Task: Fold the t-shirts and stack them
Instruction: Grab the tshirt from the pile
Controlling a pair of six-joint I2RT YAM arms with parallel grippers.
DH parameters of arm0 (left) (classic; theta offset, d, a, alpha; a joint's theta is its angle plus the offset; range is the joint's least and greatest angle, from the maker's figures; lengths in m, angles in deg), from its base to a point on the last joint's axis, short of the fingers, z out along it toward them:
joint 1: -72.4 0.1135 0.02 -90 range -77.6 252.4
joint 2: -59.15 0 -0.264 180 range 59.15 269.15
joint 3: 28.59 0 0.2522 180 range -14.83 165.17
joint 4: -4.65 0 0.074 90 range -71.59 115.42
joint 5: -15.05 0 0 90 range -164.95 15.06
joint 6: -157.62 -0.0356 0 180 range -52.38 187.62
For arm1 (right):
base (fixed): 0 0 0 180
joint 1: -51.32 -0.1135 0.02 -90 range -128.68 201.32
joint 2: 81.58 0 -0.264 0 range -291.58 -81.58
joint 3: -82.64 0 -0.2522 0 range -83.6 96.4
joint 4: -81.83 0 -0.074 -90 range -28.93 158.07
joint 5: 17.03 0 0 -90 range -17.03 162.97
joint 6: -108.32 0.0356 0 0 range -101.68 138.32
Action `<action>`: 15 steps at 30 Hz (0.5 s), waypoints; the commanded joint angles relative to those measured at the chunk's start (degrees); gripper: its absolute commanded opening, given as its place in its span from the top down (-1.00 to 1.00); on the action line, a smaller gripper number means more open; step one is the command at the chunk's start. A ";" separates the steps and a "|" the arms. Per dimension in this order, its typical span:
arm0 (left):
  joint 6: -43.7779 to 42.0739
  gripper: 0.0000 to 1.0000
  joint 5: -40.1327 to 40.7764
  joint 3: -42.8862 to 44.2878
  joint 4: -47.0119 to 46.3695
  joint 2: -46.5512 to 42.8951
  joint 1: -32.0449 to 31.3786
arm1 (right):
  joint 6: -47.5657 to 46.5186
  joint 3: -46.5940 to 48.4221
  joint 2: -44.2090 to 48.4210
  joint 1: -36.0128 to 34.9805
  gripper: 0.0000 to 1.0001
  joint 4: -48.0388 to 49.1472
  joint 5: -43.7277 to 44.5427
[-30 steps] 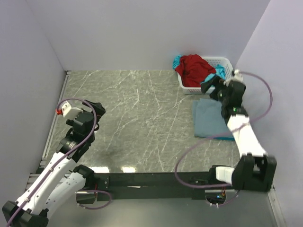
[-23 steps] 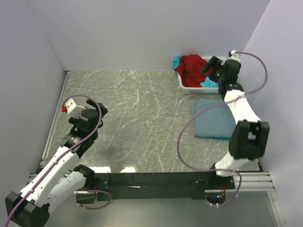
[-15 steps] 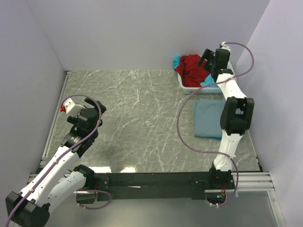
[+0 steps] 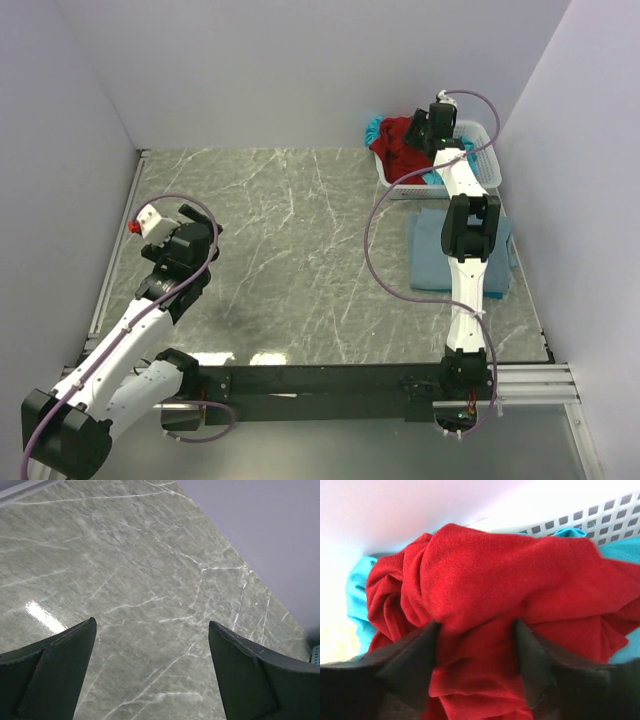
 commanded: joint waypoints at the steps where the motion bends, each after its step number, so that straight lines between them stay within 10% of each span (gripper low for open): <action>1: -1.40 -0.99 0.45 1.86 -1.65 -0.12 0.66 | 1.06 -1.42 3.02 -0.78 -0.08 3.68 -0.95; 2: -1.40 -0.99 0.19 1.60 -1.74 -0.21 0.83 | 0.97 -2.55 3.55 -0.70 0.45 4.04 0.27; 5: -1.23 -0.99 -0.16 1.68 -1.57 -0.39 1.10 | 0.62 -2.22 5.14 -0.70 1.00 3.61 2.56; 15: -0.61 -0.99 -2.35 1.33 -0.86 -2.23 1.36 | -3.24 -11.87 24.02 -2.54 1.00 5.89 4.39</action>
